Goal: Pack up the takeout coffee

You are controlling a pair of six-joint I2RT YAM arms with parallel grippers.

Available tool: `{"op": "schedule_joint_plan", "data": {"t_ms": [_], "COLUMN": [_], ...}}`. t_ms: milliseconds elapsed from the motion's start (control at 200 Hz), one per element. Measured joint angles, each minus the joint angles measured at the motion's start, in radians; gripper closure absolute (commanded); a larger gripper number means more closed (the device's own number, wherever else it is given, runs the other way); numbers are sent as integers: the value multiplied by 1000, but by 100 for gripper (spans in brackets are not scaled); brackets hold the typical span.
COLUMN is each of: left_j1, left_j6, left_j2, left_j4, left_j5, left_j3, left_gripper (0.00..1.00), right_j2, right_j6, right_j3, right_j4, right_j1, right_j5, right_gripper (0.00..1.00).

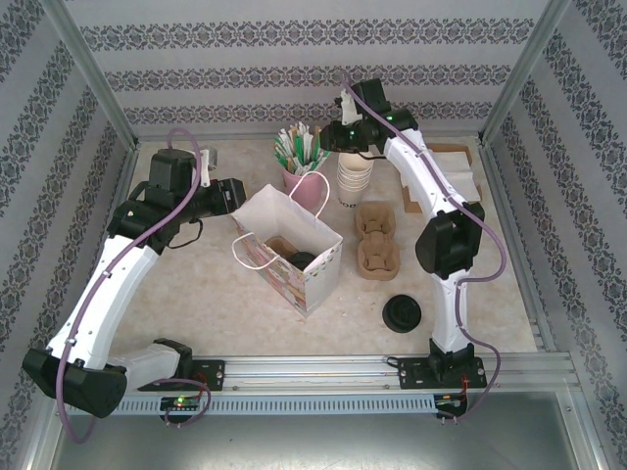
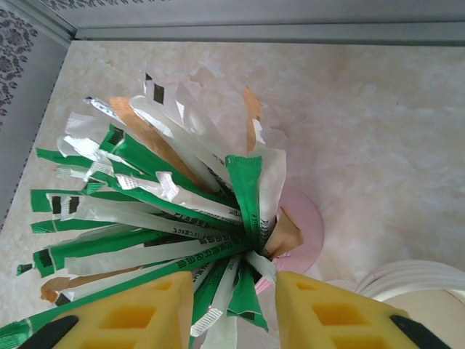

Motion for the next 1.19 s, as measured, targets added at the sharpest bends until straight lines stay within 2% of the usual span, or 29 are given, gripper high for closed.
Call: {"op": "schedule_joint_plan", "data": {"t_ms": [340,395,804,979,1194], "left_j1": [0,0,0,0,0], "left_j6": [0,0,0,0,0], "left_j2": [2,2,2,2,2], "left_j4": [0,0,0,0,0], "left_j5": [0,0,3,4,3], "left_j3": [0,0,0,0,0], "left_gripper": [51,51,52,51,51], "right_j2": [2,2,2,2,-8], "right_j6": [-34,-39,-56,-57,-60], "right_j3": [1,2,23,59,152], "right_j4": [-30,-34,-53,-81,-129], "right_j1": [36,40,51,55,79], "right_j5": [76,80,108,124,162], "right_gripper": [67,73,94,100,100]}}
